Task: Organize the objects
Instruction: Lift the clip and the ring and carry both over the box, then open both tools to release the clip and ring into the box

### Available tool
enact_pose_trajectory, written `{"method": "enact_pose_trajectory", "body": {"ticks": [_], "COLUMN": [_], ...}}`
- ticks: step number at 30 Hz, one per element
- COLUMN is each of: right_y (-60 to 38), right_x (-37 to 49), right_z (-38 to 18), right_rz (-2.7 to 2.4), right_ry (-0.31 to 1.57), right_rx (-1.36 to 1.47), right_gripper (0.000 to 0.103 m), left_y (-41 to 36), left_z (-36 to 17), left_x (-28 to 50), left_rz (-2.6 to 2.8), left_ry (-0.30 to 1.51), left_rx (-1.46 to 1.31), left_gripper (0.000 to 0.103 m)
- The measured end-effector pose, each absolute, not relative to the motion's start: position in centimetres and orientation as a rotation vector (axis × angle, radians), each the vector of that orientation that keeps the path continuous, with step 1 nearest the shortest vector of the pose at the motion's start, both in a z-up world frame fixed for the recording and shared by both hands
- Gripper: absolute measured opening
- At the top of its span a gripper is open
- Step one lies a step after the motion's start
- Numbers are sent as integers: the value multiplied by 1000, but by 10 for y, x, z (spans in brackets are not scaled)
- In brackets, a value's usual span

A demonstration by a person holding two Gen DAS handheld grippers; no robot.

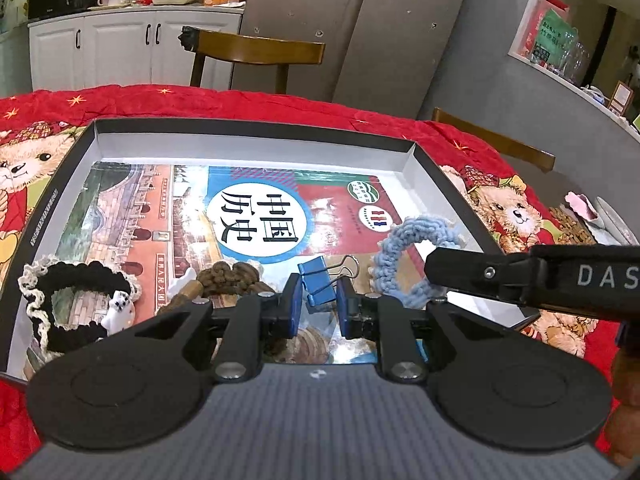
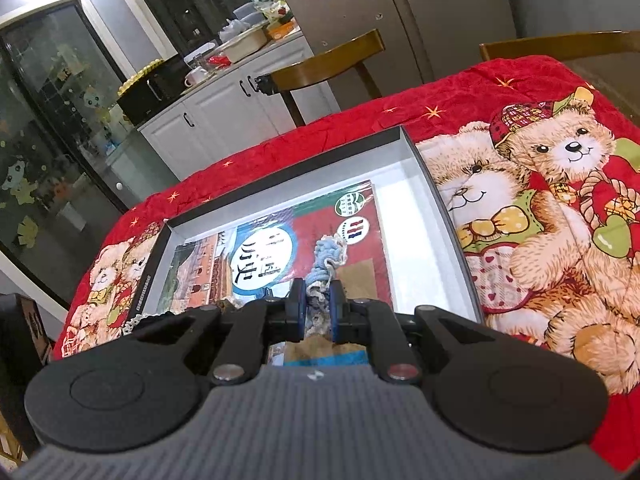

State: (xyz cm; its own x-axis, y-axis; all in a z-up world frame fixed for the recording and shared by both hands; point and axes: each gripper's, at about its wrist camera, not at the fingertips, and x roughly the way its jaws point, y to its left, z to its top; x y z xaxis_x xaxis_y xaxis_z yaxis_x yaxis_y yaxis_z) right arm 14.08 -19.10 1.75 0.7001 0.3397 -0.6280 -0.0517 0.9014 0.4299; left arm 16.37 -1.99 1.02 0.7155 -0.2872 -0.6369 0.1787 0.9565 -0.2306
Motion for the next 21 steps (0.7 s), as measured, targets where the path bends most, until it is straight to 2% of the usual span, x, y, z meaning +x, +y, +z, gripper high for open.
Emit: {"method": "enact_pose_trajectory", "body": {"ticks": [21], "right_y": [-187], "right_x": [144], "right_z": [8], "right_rz": [223], "right_ry": [801], "right_rx": [387], "right_gripper": [17], "left_y": [-29], "left_z": [9], "left_x": [159], "left_rz": [-245], "left_ry": [711], "left_rx": [-91], "left_gripper": [22]}}
